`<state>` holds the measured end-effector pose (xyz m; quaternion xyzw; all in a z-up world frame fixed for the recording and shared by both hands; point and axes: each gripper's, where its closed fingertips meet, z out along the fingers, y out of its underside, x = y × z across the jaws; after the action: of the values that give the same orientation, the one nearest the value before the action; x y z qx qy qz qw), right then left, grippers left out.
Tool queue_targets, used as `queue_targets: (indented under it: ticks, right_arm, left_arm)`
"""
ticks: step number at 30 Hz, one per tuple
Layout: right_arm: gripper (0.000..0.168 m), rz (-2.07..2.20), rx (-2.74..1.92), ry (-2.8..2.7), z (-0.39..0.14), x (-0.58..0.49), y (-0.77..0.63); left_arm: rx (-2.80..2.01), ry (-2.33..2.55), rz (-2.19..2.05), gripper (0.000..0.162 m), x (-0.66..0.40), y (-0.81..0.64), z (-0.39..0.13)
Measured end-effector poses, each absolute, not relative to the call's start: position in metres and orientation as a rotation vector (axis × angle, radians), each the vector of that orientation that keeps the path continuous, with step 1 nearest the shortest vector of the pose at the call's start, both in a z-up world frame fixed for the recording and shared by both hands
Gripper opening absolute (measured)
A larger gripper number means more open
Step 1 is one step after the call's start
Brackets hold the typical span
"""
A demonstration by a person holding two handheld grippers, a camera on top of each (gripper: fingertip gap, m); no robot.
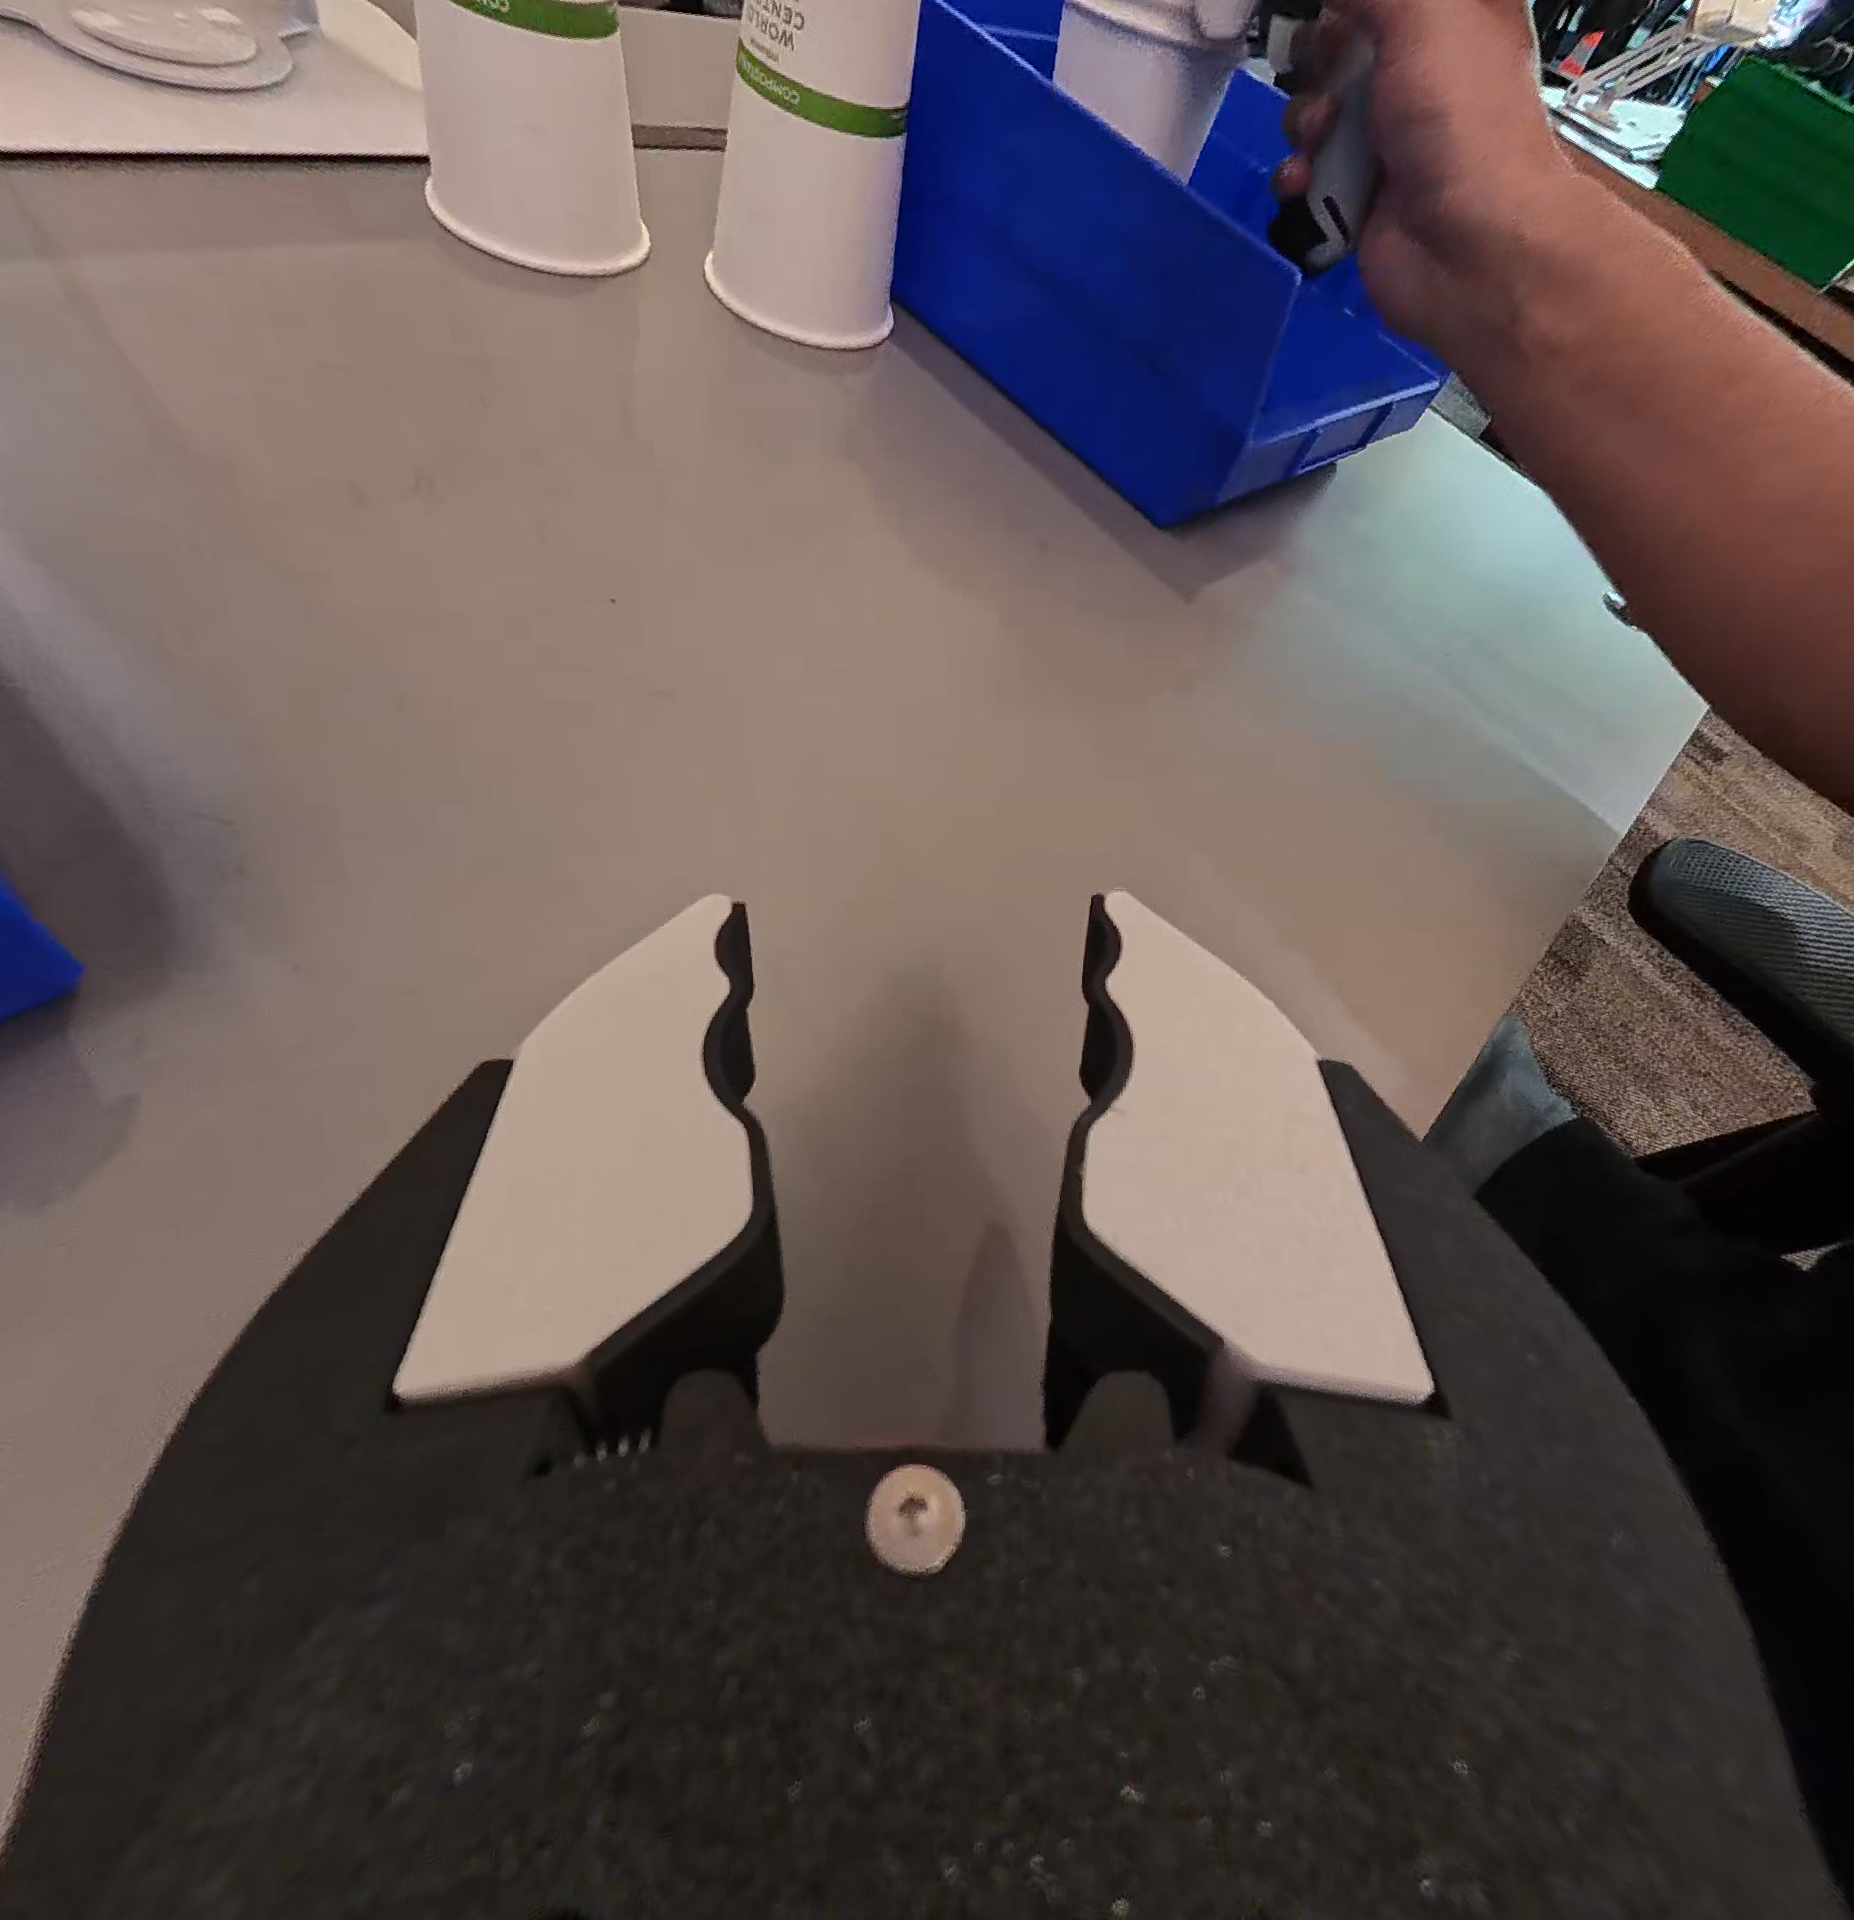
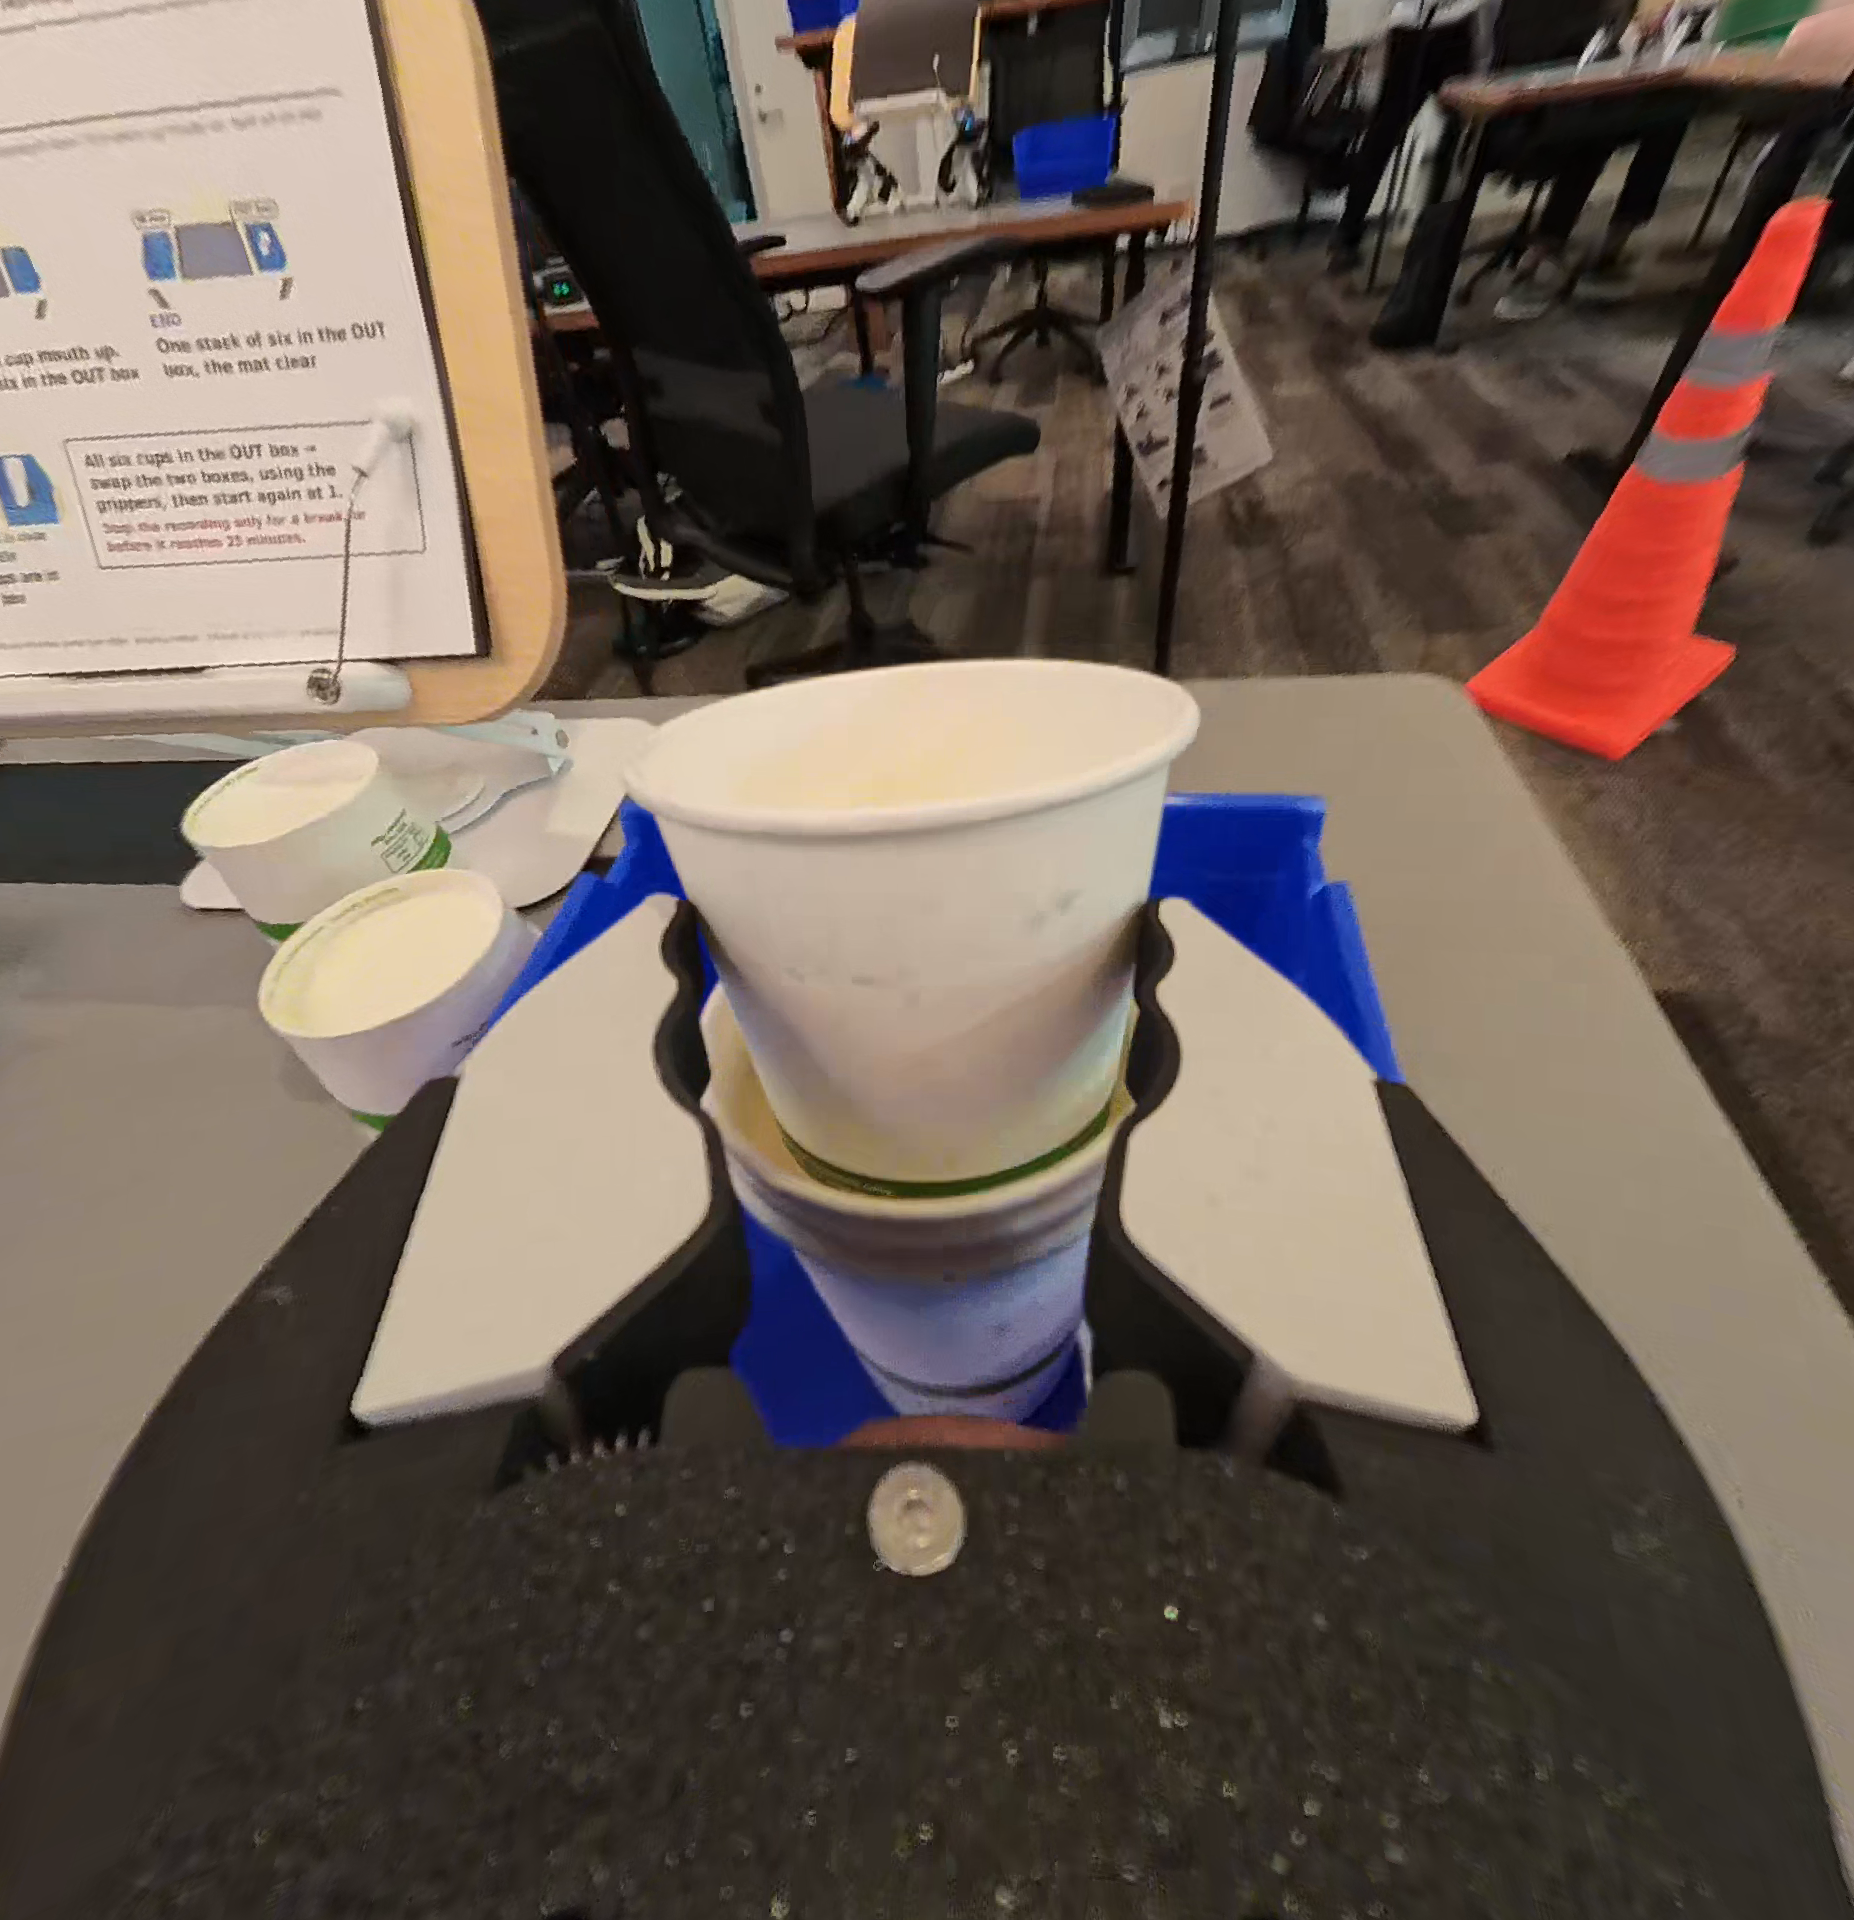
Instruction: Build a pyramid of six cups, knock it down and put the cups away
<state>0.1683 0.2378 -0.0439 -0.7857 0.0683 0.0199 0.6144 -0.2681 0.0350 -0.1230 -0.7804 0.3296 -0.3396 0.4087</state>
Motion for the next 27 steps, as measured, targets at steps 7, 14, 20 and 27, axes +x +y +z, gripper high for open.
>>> queue_targets:
  ticks: [7,14,20,27]
  right_arm:
    - [0.094,0.067,-1.883,0.120,-0.057,0.162,0.233]
    - [0.099,0.033,-1.768,0.082,-0.024,0.150,0.184]
    - [0.092,0.306,-1.548,-0.094,-0.029,0.023,0.092]
    - [0.085,0.460,-1.668,-0.341,-0.084,-0.096,0.049]
  left_arm:
    - [-2.003,0.836,-0.881,0.061,-0.269,0.037,-0.129]
    - [-1.999,0.836,-0.859,0.063,-0.272,0.038,-0.129]
    - [-1.991,0.841,-0.822,0.063,-0.275,0.042,-0.130]
    - [-1.950,0.794,-0.792,0.064,-0.277,0.050,-0.123]
